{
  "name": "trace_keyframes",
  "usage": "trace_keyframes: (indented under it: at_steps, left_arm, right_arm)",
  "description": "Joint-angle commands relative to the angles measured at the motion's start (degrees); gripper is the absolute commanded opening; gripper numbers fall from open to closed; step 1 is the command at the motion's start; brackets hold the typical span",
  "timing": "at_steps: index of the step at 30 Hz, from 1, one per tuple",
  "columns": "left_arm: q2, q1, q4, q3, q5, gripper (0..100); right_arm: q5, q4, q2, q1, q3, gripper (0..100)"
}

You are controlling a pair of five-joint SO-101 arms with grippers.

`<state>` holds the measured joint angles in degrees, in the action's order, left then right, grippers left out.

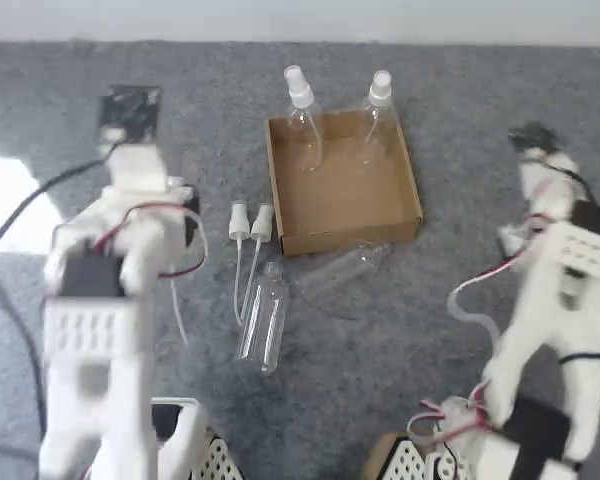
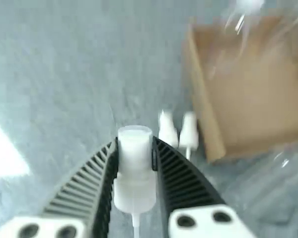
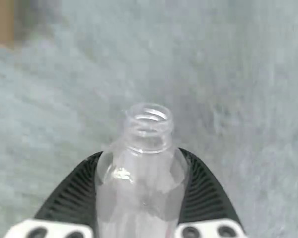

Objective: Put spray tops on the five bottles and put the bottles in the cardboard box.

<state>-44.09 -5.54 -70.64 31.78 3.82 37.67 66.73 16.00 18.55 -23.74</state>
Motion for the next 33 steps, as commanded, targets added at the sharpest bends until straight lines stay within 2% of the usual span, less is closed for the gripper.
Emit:
trace_keyframes:
  at_steps: [1,8,13,17,20,23,26,31,33]
  left_arm:
    - [-14.07,-0.09,-1.58,-2.15,0.62,1]
    - [-17.14,-3.43,-0.26,-3.56,0.88,1]
    - [-17.23,-6.59,-0.53,-9.71,0.62,1]
    - [-17.05,-6.24,-1.05,-14.20,0.79,1]
    - [-17.05,-6.15,-1.41,-15.78,1.58,1]
    - [-16.97,-5.80,-0.09,-15.43,6.51,1]
    - [-16.97,-1.85,2.37,-14.64,8.26,1]
    - [-16.97,2.90,7.38,-14.46,11.52,1]
    - [-16.97,3.16,8.44,-14.37,11.96,1]
  right_arm:
    - [-7.03,2.24,12.18,-17.54,2.64,0.6]
    - [-15.47,-1.45,19.74,-42.95,-4.04,0.6]
    - [-19.52,-17.45,25.98,-54.02,-17.23,0.6]
    - [-24.70,-26.33,28.97,-59.38,-24.26,0.6]
    - [-26.37,-27.21,29.05,-62.81,-26.20,0.6]
    - [-26.29,-27.12,29.58,-65.89,-26.46,0.6]
    - [-26.55,-26.77,29.58,-68.97,-26.46,0.6]
    - [-26.90,-27.38,29.67,-70.20,-26.55,0.6]
    - [-29.01,-31.25,29.85,-70.29,-29.01,0.6]
